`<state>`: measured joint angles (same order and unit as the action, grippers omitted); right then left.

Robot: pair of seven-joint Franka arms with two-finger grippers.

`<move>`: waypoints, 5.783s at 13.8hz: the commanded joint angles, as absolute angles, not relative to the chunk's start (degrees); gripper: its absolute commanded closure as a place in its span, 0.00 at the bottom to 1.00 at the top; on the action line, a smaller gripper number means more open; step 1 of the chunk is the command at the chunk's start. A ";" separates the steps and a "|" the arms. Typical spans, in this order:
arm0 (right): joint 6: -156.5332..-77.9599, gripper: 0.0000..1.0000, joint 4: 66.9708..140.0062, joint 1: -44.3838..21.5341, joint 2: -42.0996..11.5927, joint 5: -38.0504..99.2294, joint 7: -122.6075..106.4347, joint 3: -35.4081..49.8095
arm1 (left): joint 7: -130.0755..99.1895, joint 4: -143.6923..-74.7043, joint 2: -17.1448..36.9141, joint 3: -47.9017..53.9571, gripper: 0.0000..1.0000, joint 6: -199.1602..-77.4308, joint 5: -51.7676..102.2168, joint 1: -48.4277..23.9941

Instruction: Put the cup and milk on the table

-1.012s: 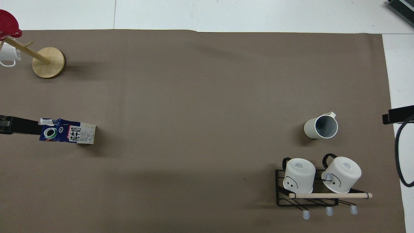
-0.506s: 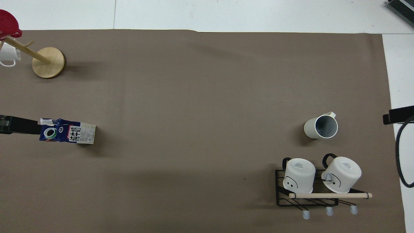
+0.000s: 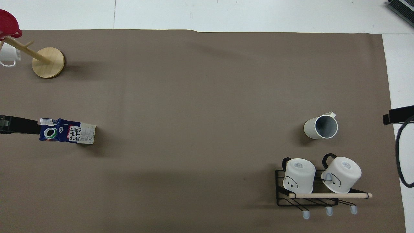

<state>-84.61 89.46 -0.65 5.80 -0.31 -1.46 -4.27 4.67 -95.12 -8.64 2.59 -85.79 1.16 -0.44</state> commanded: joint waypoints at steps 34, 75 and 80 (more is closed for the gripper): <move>-133.85 0.00 129.20 -5.01 -1.05 -0.09 0.70 -3.69 | 5.97 -106.94 -11.87 2.11 0.00 -92.62 0.53 2.81; -119.96 1.00 101.60 -31.80 -14.32 0.79 34.44 -3.43 | 9.84 -109.96 -5.45 2.37 0.63 -107.06 1.32 4.13; -127.17 1.00 101.43 -37.96 -20.21 0.44 39.81 -3.43 | 5.55 -108.72 -5.54 2.99 0.63 -105.73 1.32 3.17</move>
